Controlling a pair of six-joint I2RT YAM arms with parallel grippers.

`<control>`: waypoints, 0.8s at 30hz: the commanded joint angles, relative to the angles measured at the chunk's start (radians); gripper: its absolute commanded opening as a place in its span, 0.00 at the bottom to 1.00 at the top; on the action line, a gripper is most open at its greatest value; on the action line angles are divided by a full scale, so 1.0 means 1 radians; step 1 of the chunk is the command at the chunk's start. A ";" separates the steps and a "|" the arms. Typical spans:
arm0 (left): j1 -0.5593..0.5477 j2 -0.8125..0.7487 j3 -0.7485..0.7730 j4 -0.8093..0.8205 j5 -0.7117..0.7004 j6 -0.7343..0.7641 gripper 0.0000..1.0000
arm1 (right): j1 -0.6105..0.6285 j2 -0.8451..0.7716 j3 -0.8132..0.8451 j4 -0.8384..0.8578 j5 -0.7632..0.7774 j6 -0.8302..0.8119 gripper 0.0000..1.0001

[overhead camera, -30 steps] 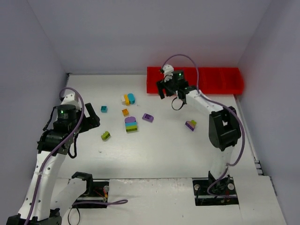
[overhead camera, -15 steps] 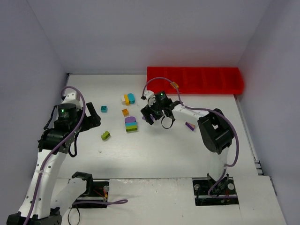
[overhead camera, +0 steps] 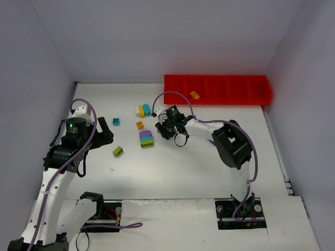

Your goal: Sort the legos into containers by color

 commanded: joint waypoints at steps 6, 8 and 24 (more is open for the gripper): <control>-0.003 -0.005 0.001 0.034 -0.001 0.022 0.83 | -0.130 -0.115 0.050 0.030 0.132 0.031 0.00; -0.003 -0.005 -0.002 0.034 -0.008 0.023 0.83 | -0.206 -0.155 0.075 0.041 0.198 0.048 0.00; -0.003 -0.007 -0.030 0.066 -0.021 0.040 0.83 | -0.555 0.074 0.427 0.050 0.283 0.128 0.13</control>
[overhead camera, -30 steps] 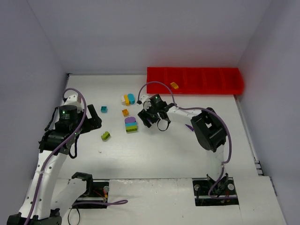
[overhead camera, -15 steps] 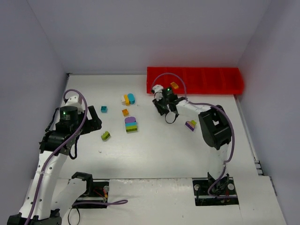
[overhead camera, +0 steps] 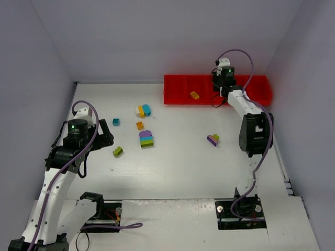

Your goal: Sort the legos into containers by color

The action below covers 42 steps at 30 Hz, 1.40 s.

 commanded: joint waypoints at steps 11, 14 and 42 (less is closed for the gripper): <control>-0.003 0.022 -0.019 0.067 -0.011 0.064 0.83 | -0.021 0.166 0.225 0.005 -0.049 -0.002 0.49; -0.003 0.028 -0.033 0.089 0.025 0.112 0.83 | -0.018 0.122 0.210 0.000 -0.078 0.003 0.52; -0.077 0.586 0.039 0.179 0.030 0.442 0.65 | 0.244 -0.710 -0.582 0.020 -0.251 0.307 0.54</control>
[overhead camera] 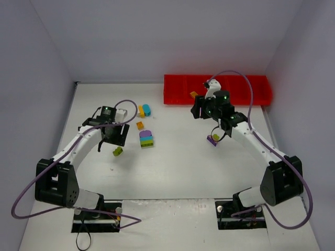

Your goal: Sort the legos into containers by color

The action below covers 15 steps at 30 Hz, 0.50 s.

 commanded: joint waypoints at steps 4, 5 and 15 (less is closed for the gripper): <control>-0.036 0.074 0.007 0.082 -0.085 0.072 0.60 | -0.002 -0.134 -0.060 0.056 -0.048 0.050 0.54; -0.036 0.103 0.007 0.088 -0.082 0.080 0.58 | -0.002 -0.148 -0.076 0.055 -0.050 0.053 0.54; -0.059 0.198 0.008 0.081 -0.077 0.089 0.52 | -0.002 -0.191 -0.120 0.052 -0.040 0.041 0.54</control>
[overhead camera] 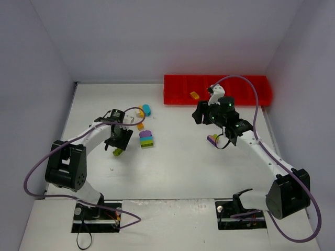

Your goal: Sort the legos into containers by color

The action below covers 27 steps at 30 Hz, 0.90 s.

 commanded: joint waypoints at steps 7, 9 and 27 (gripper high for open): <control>-0.022 0.047 0.021 0.024 -0.010 0.023 0.38 | -0.002 -0.044 -0.018 0.051 -0.004 0.001 0.54; -0.022 0.055 0.026 0.021 -0.010 0.023 0.34 | -0.002 -0.047 -0.021 0.052 0.002 0.000 0.54; -0.022 -0.362 0.017 0.393 0.115 -0.552 0.00 | 0.116 -0.024 0.029 0.135 -0.142 0.067 0.55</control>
